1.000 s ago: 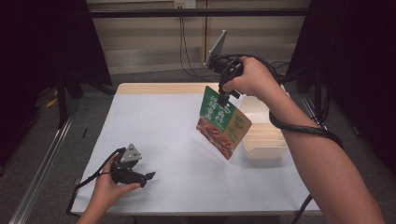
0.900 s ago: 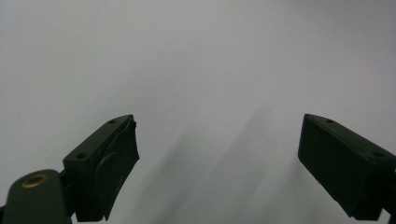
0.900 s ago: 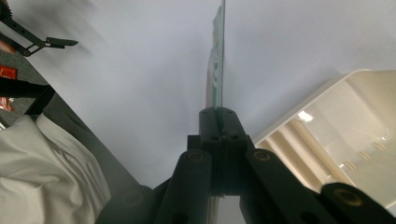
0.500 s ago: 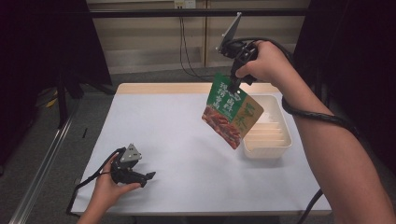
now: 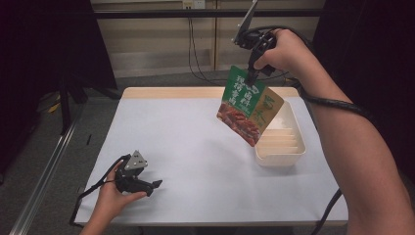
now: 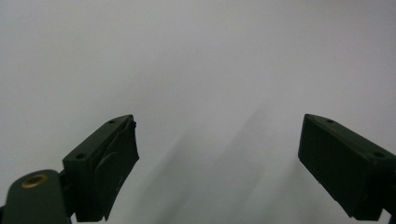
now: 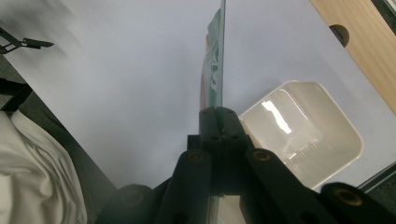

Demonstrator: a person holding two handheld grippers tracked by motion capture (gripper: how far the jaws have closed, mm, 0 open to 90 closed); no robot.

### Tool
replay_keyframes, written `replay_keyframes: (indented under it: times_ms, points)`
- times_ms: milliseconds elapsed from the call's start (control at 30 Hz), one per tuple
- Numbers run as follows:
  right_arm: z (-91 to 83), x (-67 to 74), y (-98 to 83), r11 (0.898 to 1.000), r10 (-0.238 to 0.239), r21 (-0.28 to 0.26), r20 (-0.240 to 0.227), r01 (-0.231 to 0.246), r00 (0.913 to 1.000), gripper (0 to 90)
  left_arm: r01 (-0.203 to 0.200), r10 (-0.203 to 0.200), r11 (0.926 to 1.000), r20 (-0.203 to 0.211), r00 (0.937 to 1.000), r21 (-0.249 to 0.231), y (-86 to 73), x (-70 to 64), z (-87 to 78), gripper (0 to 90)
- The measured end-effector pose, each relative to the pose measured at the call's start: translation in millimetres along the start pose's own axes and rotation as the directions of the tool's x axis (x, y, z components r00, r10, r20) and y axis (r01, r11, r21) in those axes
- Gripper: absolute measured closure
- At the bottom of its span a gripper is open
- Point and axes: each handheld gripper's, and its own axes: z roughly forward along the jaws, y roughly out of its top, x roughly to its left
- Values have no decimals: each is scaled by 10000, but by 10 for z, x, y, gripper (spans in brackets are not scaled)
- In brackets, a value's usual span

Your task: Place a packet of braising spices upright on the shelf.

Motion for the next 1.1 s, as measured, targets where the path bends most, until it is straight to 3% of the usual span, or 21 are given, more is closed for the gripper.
replay_keyframes:
  times_ms: [333, 533, 867, 1100]
  points:
    - [-164, -194, 16, 9997, -193, -175, 152, 196, 9997, 900, 33, -32, 10000, 70, 10000, -35, 1, 10, -5, 117]
    - [-234, -332, -38, 9986, 14, -524, 104, -9, 9999, 900, 66, -66, 10000, 62, 10000, -22, -2, 1, -9, 111]
    - [-264, -544, -116, 9978, -17, -654, 755, 67, 9971, 900, 226, -222, 9996, 245, 9995, -167, -8, 7, -30, 104]
    - [-298, -656, -178, 9979, -142, -617, 896, 197, 9959, 900, 399, -390, 9989, 334, 9987, -245, -15, 18, -45, 100]
